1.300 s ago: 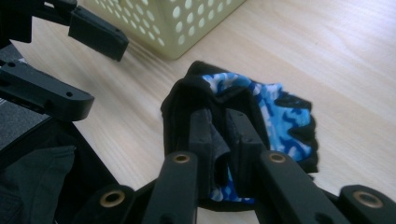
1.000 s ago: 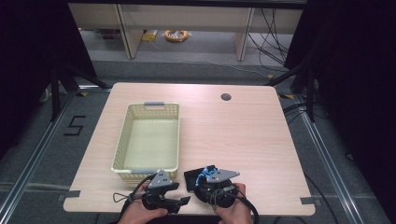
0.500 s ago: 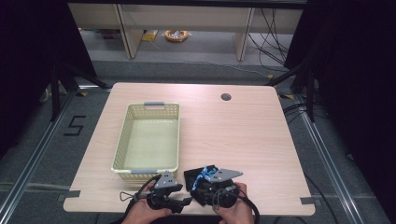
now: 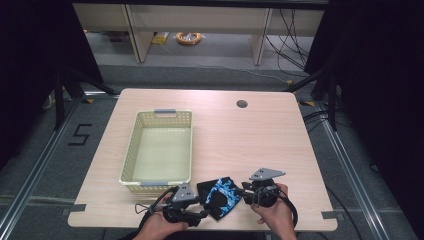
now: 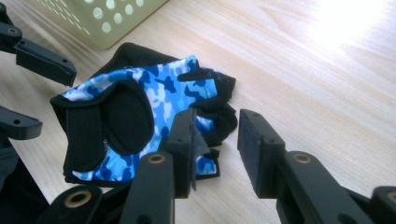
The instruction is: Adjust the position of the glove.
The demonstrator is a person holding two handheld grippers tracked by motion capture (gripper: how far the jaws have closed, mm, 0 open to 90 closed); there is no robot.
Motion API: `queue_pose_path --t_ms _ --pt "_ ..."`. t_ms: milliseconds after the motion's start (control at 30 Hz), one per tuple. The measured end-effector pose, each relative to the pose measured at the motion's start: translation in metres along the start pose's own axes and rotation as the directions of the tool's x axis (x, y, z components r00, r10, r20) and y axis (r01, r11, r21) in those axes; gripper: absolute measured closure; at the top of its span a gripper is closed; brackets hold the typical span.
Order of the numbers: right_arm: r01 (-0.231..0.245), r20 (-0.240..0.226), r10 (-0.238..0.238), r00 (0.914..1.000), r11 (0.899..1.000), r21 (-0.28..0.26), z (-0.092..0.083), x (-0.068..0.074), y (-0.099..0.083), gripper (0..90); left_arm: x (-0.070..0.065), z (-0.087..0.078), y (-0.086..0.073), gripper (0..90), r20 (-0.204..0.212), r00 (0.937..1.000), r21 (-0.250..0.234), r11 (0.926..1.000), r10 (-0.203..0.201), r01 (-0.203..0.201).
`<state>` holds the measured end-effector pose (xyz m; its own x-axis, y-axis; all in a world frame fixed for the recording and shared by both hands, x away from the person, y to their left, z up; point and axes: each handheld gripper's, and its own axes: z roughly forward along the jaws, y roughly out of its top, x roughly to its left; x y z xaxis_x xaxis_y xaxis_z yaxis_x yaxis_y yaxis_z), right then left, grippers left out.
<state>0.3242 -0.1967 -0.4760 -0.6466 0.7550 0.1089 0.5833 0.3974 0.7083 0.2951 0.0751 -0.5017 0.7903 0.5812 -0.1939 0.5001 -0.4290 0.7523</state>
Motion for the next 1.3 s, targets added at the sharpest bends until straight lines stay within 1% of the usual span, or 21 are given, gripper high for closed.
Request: queue_pose_path --t_ms 67,167,300,333,400,433,533,567,600,633,667,700,733,767,900,967,1033,1067,1233,1267,1300 --pt "-0.003 -0.012 0.003 0.9999 1.0 0.013 0.003 -0.002 0.0 65.4 -0.001 0.003 0.0 46.9 -0.007 1.0 0.011 0.9999 -0.005 0.005" --pt "-0.035 -0.04 0.037 0.9985 0.998 0.053 0.01 -0.003 0.002 64.8 0.001 0.004 0.0 49.6 -0.015 0.9992 0.038 0.9987 0.036 -0.035" --pt "-0.044 -0.062 0.049 0.9969 0.995 0.088 0.024 -0.008 0.002 64.1 0.004 0.005 -0.001 55.1 -0.015 0.9985 0.04 0.9978 0.053 -0.052" --pt "-0.038 -0.064 0.044 0.9969 0.995 0.095 0.027 -0.01 0.002 64.9 0.003 0.006 -0.002 57.0 -0.017 0.9992 0.034 0.9988 0.035 -0.034" --pt "-0.049 -0.078 0.057 0.9953 0.993 0.104 0.029 -0.011 0.001 70.1 0.004 0.007 -0.001 62.8 -0.01 0.9982 0.027 0.9979 0.059 -0.059" --pt "-0.053 -0.09 0.064 0.9939 0.992 0.112 0.03 -0.012 0.001 74.8 0.003 0.008 -0.002 65.7 0.003 0.9989 0.024 0.9986 0.047 -0.048" --pt "-0.051 -0.096 0.061 0.9935 0.993 0.105 0.029 -0.011 -0.001 87.5 0.003 0.008 -0.001 78.4 -0.015 0.998 0.029 0.9977 0.061 -0.06" --pt "-0.045 -0.093 0.055 0.9942 0.993 0.111 0.027 -0.011 0.0 89.0 0.004 0.007 0.0 81.6 -0.011 0.9961 0.035 0.9956 0.087 -0.086" --pt "-0.053 -0.108 0.062 0.9922 0.995 0.087 0.026 -0.01 0.0 89.6 0.0 0.007 0.0 82.9 -0.002 0.9987 0.004 0.9987 0.05 -0.05" --pt "-0.052 -0.112 0.062 0.9918 0.995 0.087 0.023 -0.01 0.001 89.8 0.0 0.006 0.001 84.0 -0.003 0.9985 0.001 0.9985 0.055 -0.055" --pt "-0.049 -0.112 0.058 0.992 0.995 0.083 0.021 -0.01 0.002 89.9 0.002 0.003 0.003 84.6 -0.002 0.996 0.018 0.9959 0.089 -0.089" --pt "-0.053 -0.112 0.061 0.9919 0.996 0.073 0.02 -0.009 0.002 89.9 0.0 0.0 0.005 84.9 -0.017 0.9973 -0.002 0.9974 0.072 -0.072" --pt "-0.063 -0.12 0.07 0.9903 0.996 0.058 0.016 -0.008 0.003 90.0 0.001 -0.003 0.007 85.1 -0.019 0.9959 -0.007 0.996 0.089 -0.089" --pt "-0.057 -0.126 0.064 0.9899 0.997 0.057 0.014 -0.008 0.004 90.0 -0.001 -0.004 0.01 85.1 -0.016 0.9985 -0.039 0.9978 0.052 -0.053" --pt "-0.1 -0.183 0.103 0.9778 0.995 0.024 0.001 -0.008 0.006 90.0 0.003 -0.014 0.026 85.2 -0.036 0.9978 -0.081 0.995 0.055 -0.058" --pt "-0.122 -0.197 0.121 0.9728 0.993 0.008 -0.002 -0.008 0.007 90.0 0.005 -0.02 0.037 85.1 -0.062 0.9931 -0.073 0.9919 0.099 -0.104" --pt "-0.135 -0.174 0.134 0.9757 0.991 0.001 -0.006 -0.008 0.007 90.0 0.004 -0.019 0.044 84.9 -0.092 0.9911 -0.08 0.9914 0.096 -0.104" --pt "-0.182 -0.185 0.178 0.9664 0.983 -0.004 -0.006 -0.006 0.007 90.0 0.005 -0.018 0.048 84.8 -0.107 0.9884 -0.06 0.9916 0.108 -0.114" --pt "-0.188 -0.186 0.184 0.9651 0.982 -0.002 0.004 -0.009 0.003 90.0 0.012 -0.008 0.054 84.6 -0.142 0.9834 -0.026 0.9926 0.114 -0.119" --pt "-0.228 -0.2 0.225 0.9536 0.974 0.007 0.005 -0.005 0.003 90.0 0.014 -0.007 0.054 84.6 -0.153 0.982 -0.017 0.9932 0.111 -0.115" --pt "-0.209 -0.195 0.206 0.959 0.978 0.004 0.008 -0.005 0.003 90.0 0.015 -0.006 0.053 84.7 -0.152 0.9815 -0.012 0.9927 0.117 -0.12"
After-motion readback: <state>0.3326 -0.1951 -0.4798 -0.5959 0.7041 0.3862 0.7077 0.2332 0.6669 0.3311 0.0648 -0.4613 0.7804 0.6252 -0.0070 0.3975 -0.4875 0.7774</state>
